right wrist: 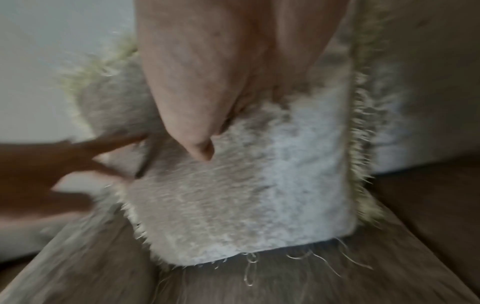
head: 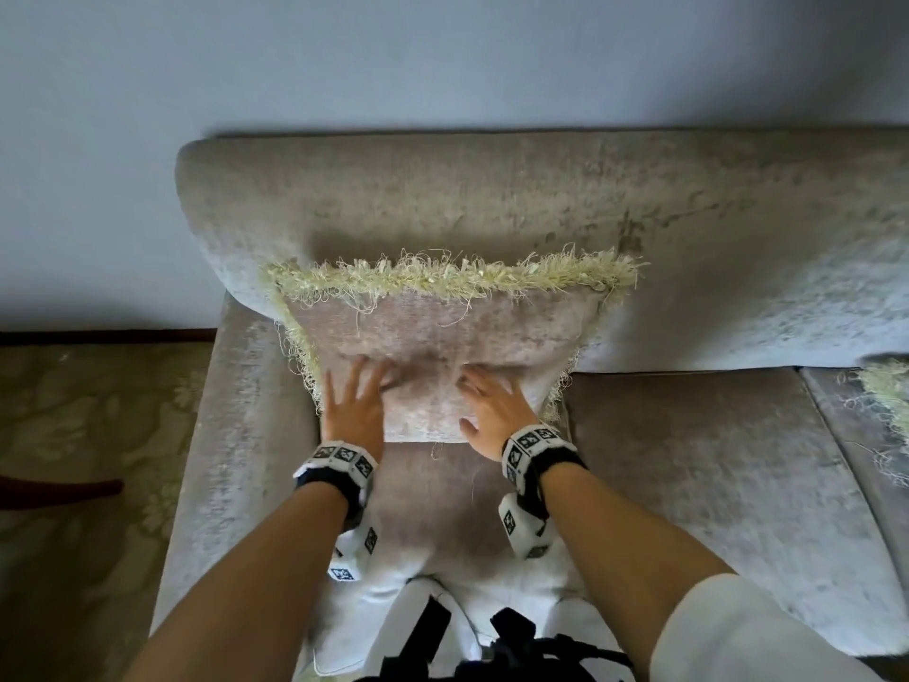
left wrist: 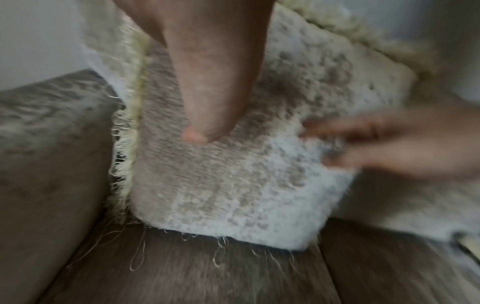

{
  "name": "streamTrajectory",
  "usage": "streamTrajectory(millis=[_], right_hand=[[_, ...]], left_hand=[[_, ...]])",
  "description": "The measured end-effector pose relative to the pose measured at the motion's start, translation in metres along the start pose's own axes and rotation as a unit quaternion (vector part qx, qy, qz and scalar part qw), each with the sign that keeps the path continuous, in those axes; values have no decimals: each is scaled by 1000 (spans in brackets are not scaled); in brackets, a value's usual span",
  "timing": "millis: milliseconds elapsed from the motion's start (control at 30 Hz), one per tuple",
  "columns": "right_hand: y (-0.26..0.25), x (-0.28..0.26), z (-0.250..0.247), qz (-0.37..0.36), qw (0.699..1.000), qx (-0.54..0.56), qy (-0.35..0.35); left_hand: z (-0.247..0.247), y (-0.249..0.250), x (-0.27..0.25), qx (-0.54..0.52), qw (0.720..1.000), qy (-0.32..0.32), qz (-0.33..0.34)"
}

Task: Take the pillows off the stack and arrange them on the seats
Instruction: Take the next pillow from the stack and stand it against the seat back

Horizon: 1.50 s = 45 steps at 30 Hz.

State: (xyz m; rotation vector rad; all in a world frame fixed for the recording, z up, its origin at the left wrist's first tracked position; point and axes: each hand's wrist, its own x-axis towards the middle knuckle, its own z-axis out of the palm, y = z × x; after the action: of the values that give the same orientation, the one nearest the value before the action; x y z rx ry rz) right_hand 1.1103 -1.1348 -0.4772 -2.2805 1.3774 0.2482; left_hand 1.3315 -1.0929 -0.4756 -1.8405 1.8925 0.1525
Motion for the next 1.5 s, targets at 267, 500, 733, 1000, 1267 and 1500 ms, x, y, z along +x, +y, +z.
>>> streamTrajectory(millis=[267,500,733,1000,1267,1500], right_hand=[[84,-46,-1,286,952,108,-19],[54,-74,-42,210,965,145,63],[59,-148,-81,181,968,133,110],[133,-243,-130,171,961,134,172],[250,-329,-162,169,963,137,158],[327,-405,-169,241,946,131,172]], left_hand=[[7,-47,-33,-137,968,-128,-165],[-42,-5,-63,-175,977,-96,-77],[-102,33,-111,-176,979,-67,-82],[-173,117,-145,-175,983,21,-45],[-247,254,-138,-168,984,54,30],[-286,357,-130,-130,980,61,139]])
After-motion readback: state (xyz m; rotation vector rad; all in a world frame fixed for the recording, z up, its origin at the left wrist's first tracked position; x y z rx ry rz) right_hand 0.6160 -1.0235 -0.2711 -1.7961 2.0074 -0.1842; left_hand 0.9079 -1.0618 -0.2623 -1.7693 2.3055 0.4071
